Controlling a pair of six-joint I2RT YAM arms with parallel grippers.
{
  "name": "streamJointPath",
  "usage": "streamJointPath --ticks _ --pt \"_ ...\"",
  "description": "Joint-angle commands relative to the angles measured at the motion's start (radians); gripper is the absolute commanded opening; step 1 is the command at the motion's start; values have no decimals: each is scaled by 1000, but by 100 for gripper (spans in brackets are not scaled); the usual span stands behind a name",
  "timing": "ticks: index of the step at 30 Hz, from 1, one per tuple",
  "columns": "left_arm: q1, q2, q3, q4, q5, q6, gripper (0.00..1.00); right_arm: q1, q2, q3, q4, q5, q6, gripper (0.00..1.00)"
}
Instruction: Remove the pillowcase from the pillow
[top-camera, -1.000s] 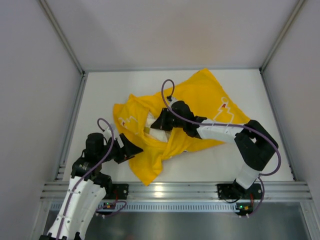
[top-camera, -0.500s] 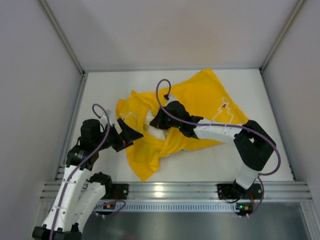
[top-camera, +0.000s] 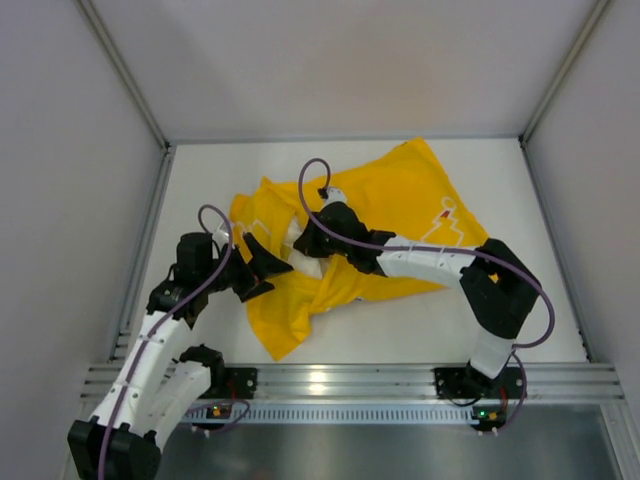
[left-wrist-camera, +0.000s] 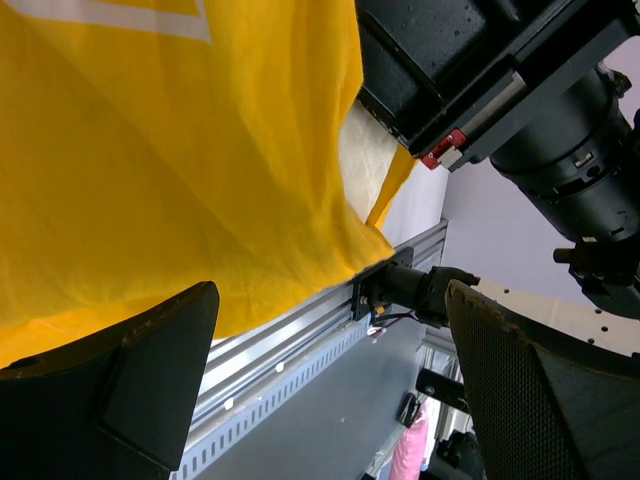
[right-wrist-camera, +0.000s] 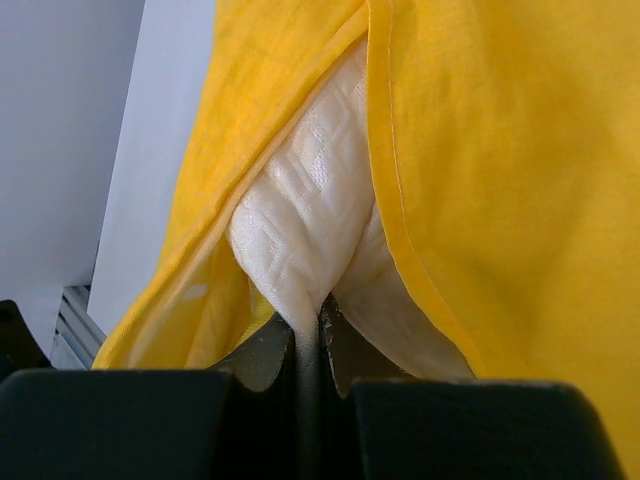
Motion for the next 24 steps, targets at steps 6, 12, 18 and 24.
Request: streamJointPath --ticks 6,12,18,24 --pt "-6 70 -17 141 14 -12 97 31 -15 59 53 8 -1 0" --pt "-10 127 -12 149 2 17 91 44 -31 54 51 8 -4 0" --pt "-13 108 -61 167 -12 20 49 50 -41 59 51 20 -4 0" --pt "-13 99 -78 167 -2 28 10 55 -53 54 44 17 -6 0"
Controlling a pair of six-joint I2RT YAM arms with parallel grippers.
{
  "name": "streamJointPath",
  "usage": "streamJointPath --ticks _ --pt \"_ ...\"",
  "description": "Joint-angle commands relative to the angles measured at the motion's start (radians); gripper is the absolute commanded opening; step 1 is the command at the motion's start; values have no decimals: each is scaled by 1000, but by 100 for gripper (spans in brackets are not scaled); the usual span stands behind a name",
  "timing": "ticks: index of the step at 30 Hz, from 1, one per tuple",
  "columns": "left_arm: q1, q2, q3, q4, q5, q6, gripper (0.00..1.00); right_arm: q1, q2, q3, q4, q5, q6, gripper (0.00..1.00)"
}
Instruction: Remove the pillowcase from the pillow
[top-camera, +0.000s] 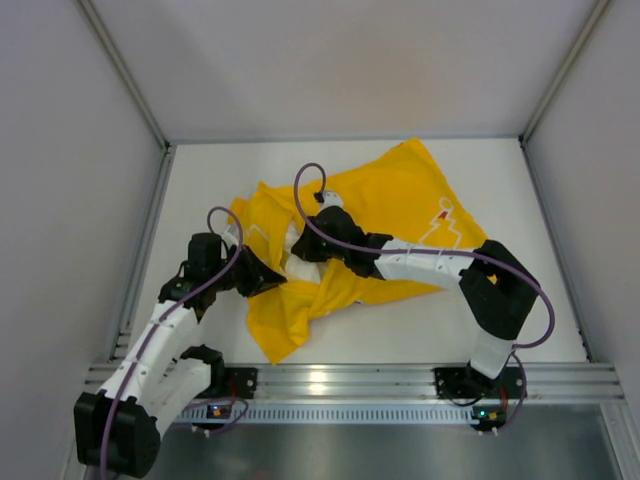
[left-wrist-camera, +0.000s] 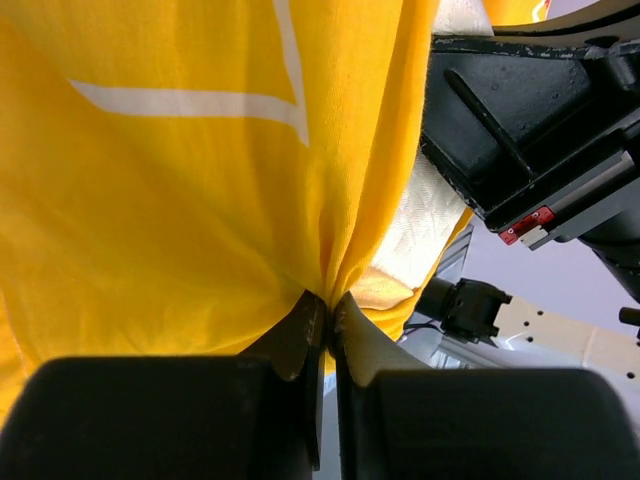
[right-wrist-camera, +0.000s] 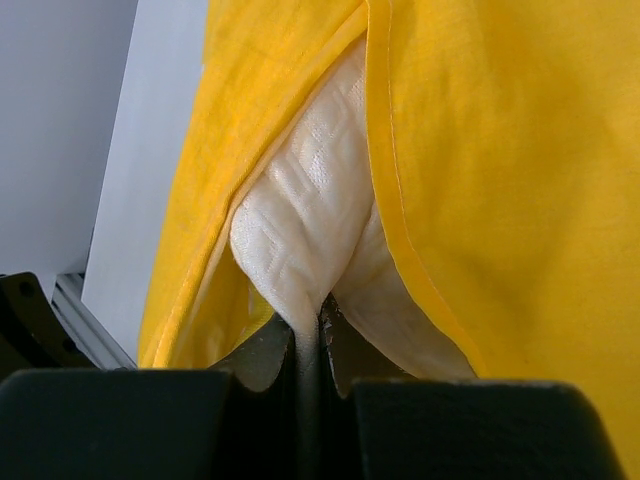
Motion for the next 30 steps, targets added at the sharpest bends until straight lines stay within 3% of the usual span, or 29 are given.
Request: streamJointPath --ticks 1,2,15,22,30 --pt "-5 -20 -7 54 18 14 5 24 -58 48 62 0 -3 0" --pt "-5 -26 -9 54 20 11 0 26 -61 45 61 3 -3 0" --pt "-5 -245 -56 49 113 -65 0 22 4 123 35 83 -9 0" --pt "-5 -294 -91 -35 83 -29 0 -5 53 198 41 29 46 0" --pt "-5 -389 -243 -35 95 -53 0 -86 19 204 59 -35 82 0"
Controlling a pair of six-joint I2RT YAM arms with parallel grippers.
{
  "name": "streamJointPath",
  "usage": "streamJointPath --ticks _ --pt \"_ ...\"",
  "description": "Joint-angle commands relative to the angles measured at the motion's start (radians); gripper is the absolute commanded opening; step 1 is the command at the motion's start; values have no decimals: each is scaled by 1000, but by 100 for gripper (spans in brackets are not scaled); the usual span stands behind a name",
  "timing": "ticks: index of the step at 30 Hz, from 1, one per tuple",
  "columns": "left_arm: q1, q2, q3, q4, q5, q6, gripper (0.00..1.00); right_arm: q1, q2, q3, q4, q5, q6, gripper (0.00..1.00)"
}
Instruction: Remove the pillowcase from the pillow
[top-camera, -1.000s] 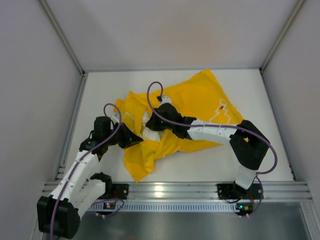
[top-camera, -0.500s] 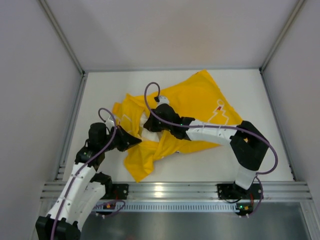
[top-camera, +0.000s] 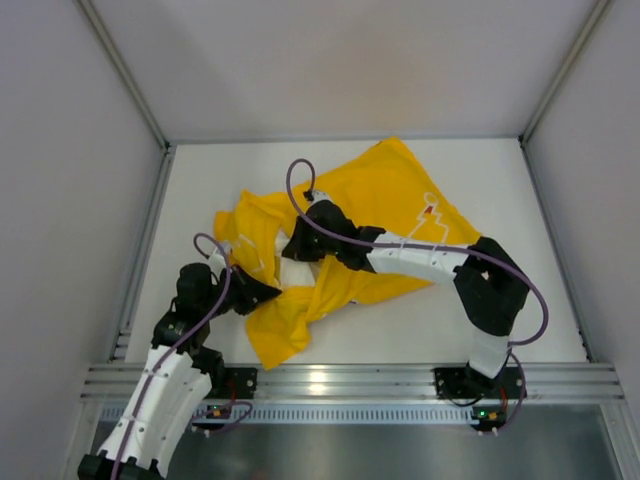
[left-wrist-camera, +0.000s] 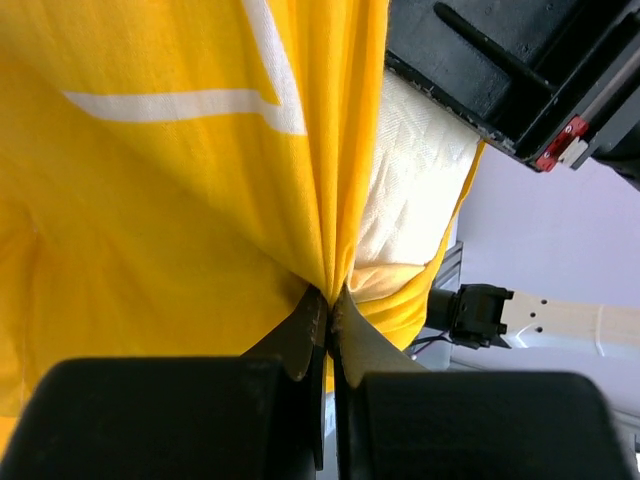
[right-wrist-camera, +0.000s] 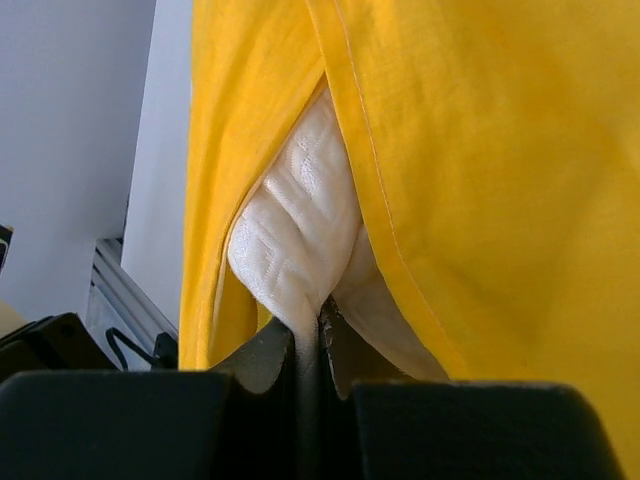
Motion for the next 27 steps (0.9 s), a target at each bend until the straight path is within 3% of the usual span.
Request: streamJointPath --ticks 1,13,19,23,27 --pt "-13 -48 -57 -53 123 -13 0 -99 -25 91 169 39 51 0" --pt "-13 -115 -106 -98 189 12 0 -231 88 246 204 -155 181 0" --pt "-13 -85 -115 -119 49 -6 0 -247 -33 95 314 -273 228 0" --pt "-13 -42 -106 -121 -61 -6 0 -264 -186 -133 417 -366 235 0" --pt "-13 -40 -95 -121 -197 -23 0 -272 -417 -331 333 -334 116 0"
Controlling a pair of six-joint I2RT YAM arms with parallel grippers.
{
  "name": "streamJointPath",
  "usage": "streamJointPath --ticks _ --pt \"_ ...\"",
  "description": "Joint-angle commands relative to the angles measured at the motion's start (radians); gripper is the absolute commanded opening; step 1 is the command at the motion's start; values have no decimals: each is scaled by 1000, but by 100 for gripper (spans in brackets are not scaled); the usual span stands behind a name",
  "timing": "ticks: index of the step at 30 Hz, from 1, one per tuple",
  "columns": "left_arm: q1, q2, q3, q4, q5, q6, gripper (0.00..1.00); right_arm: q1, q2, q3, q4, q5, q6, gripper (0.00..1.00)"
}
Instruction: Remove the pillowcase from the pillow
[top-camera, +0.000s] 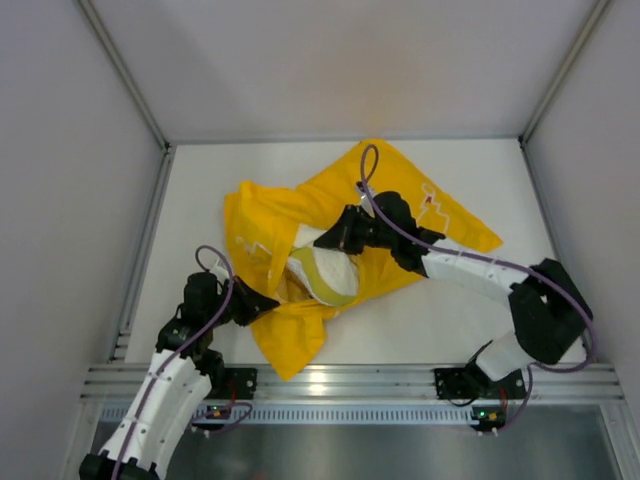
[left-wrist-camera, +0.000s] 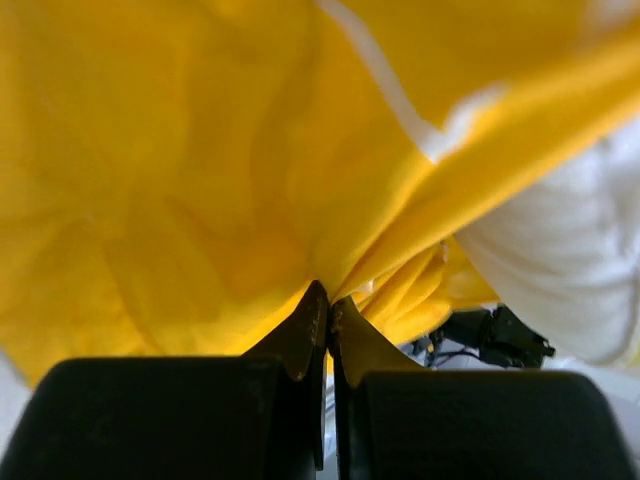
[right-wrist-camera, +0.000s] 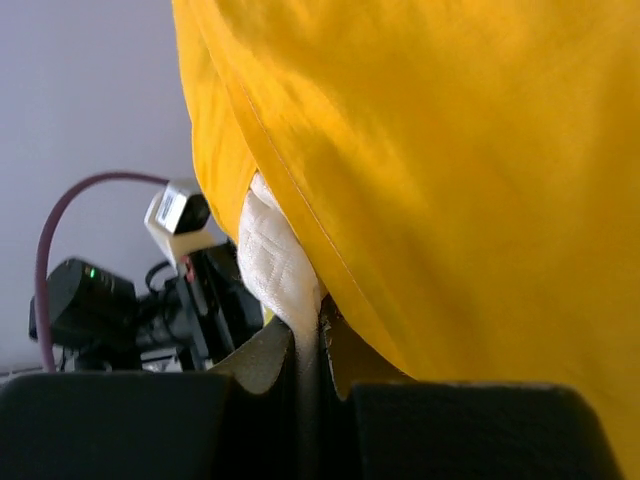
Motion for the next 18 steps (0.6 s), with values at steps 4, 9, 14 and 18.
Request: streamJointPath --ticks 4,9,14,18 --pt "-3 91 25 -56 -195 34 0 -48 -383 -213 -45 162 -208 0" --pt "-3 162 103 -53 -200 60 0 -27 -448 -303 -90 125 -275 0" --pt "-3 181 238 -56 -182 78 8 5 -402 -372 -39 122 -271 0" --pt "-3 202 270 -80 -137 97 80 32 -402 -401 -19 130 -277 0"
